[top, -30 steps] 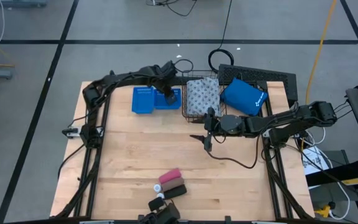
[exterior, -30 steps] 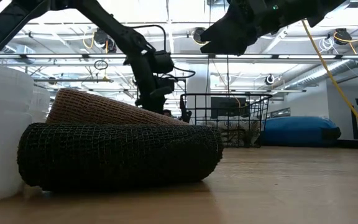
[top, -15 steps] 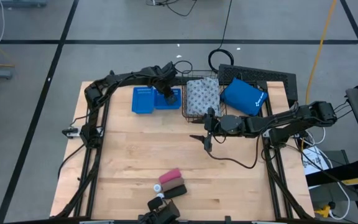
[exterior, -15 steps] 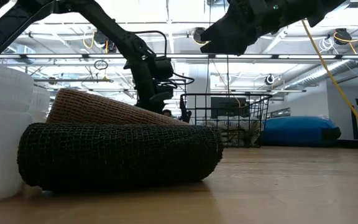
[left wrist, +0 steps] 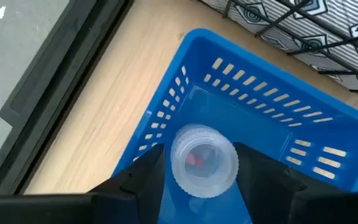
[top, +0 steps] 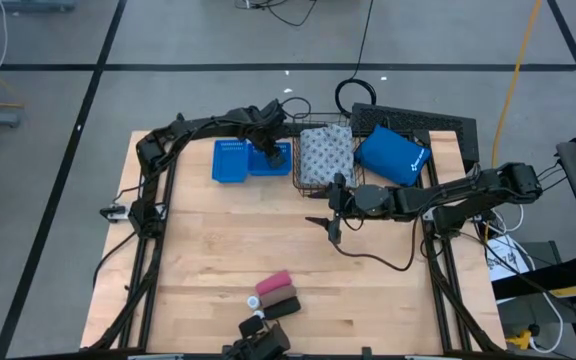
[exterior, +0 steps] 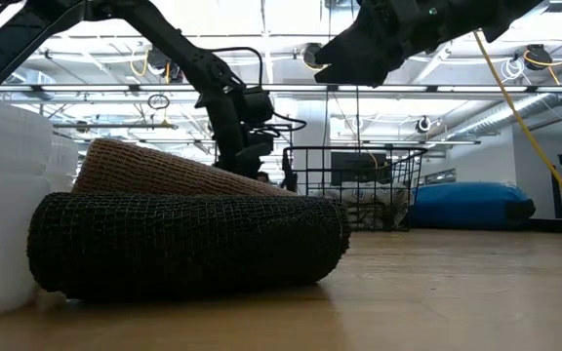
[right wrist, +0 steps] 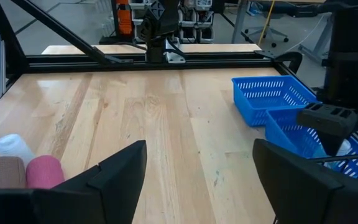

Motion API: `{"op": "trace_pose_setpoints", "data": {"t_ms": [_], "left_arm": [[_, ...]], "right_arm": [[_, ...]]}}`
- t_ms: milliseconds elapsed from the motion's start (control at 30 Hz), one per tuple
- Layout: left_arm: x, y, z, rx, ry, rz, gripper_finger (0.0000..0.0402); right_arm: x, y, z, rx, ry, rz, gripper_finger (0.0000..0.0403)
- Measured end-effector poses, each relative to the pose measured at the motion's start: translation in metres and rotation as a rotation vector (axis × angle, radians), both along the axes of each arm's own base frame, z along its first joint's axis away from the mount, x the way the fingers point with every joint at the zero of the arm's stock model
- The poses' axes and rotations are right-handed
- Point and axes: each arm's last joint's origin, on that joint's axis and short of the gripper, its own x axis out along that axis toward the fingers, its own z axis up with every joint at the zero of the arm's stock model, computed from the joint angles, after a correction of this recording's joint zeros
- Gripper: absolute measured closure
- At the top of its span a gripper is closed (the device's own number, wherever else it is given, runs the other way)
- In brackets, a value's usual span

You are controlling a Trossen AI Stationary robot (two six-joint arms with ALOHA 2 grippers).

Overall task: Pick & Place Medicine items
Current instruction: Put the transparent pill bottle into the right blue bin, then put the top white pill bottle into the right blue bin

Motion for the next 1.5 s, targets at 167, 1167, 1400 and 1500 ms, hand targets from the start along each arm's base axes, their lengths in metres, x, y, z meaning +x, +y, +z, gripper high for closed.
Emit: {"op": "trace_pose_setpoints", "data": {"t_ms": [167,1167,1400,1500], "left_arm": [[-0.001,0.002,0.010,0.131,0.033,-0.033,0.0222],[-0.108,-0.210,0.171,0.224,-0.722,-0.371,0.0238],[-0.158,-0.280,0.108,0.002,-0.878,-0.490,0.0238],[-0.168,-0.299,0.066,-0.163,-0.858,-0.489,0.0238]], "right_arm": [[0.000,0.000,0.000,0.000,0.000,0.000,0.0122],[-0.001,0.001,-0.003,0.065,0.022,-0.018,0.0122],[-0.001,0.001,-0.003,0.110,0.017,-0.029,0.0122],[-0.001,0.003,-0.003,0.116,0.015,-0.024,0.0122]]}}
